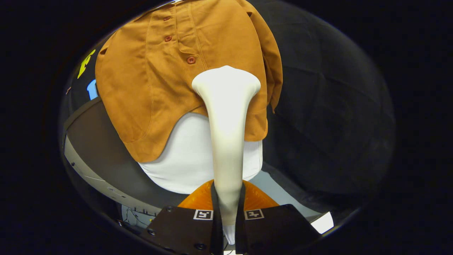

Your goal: Iron the clothes twice with a garment steamer, once on the left side and once on the right side.

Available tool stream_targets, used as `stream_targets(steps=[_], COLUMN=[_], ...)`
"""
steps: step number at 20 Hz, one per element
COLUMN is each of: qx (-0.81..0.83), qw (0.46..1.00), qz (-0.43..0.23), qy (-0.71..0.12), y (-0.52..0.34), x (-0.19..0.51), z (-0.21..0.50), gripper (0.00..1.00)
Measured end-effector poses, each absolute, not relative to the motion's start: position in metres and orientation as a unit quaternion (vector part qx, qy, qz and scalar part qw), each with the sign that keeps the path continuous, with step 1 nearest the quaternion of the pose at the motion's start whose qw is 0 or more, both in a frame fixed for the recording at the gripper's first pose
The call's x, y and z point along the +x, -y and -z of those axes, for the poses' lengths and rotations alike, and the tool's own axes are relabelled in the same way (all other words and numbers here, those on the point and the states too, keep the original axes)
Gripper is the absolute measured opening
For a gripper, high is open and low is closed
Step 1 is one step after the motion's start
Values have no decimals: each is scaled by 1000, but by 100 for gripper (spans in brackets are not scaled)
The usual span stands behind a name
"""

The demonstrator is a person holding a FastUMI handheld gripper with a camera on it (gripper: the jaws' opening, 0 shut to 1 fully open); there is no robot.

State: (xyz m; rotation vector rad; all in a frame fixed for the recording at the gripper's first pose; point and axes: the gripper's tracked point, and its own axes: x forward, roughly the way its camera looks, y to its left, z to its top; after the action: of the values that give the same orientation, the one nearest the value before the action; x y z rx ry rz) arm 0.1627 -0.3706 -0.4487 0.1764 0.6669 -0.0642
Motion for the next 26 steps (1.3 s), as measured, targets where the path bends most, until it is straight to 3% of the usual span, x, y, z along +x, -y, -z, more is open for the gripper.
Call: stream_targets(steps=[12, 26], qx=[81, 64], qw=[950, 982], qz=[22, 6], qy=[-302, -180], y=[349, 273], x=[126, 114], z=[413, 223], gripper=[17, 17])
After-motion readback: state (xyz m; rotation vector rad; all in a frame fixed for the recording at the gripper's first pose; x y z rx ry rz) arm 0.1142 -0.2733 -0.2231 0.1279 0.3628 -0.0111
